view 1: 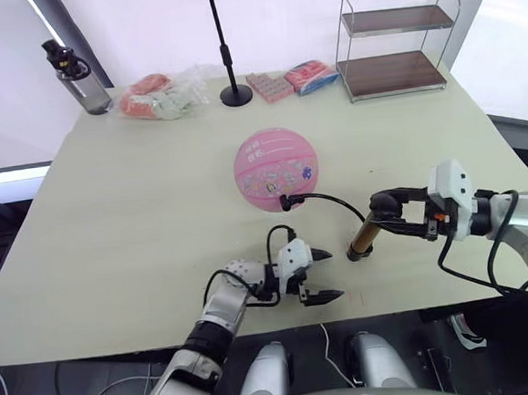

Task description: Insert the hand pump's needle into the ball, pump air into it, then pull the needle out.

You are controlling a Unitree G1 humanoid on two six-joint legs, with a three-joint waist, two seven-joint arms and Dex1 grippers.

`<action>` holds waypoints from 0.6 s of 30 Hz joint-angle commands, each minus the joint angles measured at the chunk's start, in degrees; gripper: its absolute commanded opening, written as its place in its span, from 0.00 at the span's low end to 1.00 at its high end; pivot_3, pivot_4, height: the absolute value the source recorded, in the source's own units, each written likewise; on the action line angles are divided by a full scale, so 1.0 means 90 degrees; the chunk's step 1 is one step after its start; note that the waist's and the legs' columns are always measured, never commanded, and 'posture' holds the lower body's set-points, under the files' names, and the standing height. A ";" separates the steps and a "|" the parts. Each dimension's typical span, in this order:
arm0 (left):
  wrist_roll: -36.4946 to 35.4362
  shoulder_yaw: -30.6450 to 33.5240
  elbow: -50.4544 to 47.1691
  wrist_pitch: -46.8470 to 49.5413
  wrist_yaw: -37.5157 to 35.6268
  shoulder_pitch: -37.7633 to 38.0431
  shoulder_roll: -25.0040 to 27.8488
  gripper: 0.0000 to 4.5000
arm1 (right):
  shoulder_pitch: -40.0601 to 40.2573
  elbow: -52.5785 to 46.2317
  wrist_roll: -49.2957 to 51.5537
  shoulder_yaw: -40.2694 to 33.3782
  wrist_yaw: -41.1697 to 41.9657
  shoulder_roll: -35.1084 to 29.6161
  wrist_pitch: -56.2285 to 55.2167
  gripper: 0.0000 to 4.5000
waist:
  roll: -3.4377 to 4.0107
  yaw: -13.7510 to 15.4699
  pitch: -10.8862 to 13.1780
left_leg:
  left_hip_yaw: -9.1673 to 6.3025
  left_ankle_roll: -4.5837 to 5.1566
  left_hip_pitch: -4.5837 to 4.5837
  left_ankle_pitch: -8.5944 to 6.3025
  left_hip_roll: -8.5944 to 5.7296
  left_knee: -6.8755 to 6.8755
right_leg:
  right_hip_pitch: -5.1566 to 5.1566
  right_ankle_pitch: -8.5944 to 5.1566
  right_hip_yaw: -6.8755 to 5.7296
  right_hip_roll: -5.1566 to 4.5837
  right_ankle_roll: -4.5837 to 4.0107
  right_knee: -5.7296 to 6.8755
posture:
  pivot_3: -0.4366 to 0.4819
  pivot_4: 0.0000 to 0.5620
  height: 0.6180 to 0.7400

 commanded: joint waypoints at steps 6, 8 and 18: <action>-0.1137 0.0733 -0.2177 0.1055 -0.0196 0.0327 0.0798 0.99 | -0.0203 0.0235 -0.0237 -0.0408 0.0123 -0.0601 -0.0108 0.42 | 0.0034 0.0118 0.0040 | 0.0002 0.0000 -0.0081 0.0001 -0.0014 0.0028 | -0.0068 0.0019 0.0004 -0.0006 -0.0030 0.0008 | 0.48 0.27 0.93; -0.1428 0.0907 -0.2596 0.1326 -0.0323 0.0319 0.1058 0.99 | -0.0317 0.0316 -0.0263 -0.0474 0.0205 -0.0733 -0.0191 0.42 | 0.0040 0.0124 0.0049 | 0.0004 -0.0002 -0.0116 0.0003 -0.0016 0.0047 | -0.0095 0.0021 0.0007 -0.0006 -0.0033 0.0009 | 0.48 0.27 0.93; -0.2240 0.1318 -0.3620 0.2130 -0.0415 0.0119 0.1710 0.99 | -0.0854 0.1094 -0.1018 -0.0265 0.0579 -0.1122 -0.1304 0.42 | 0.0052 0.0149 0.0093 | 0.0010 0.0002 -0.0126 0.0000 -0.0022 0.0065 | -0.0097 0.0022 0.0010 -0.0008 -0.0032 0.0011 | 0.48 0.27 0.93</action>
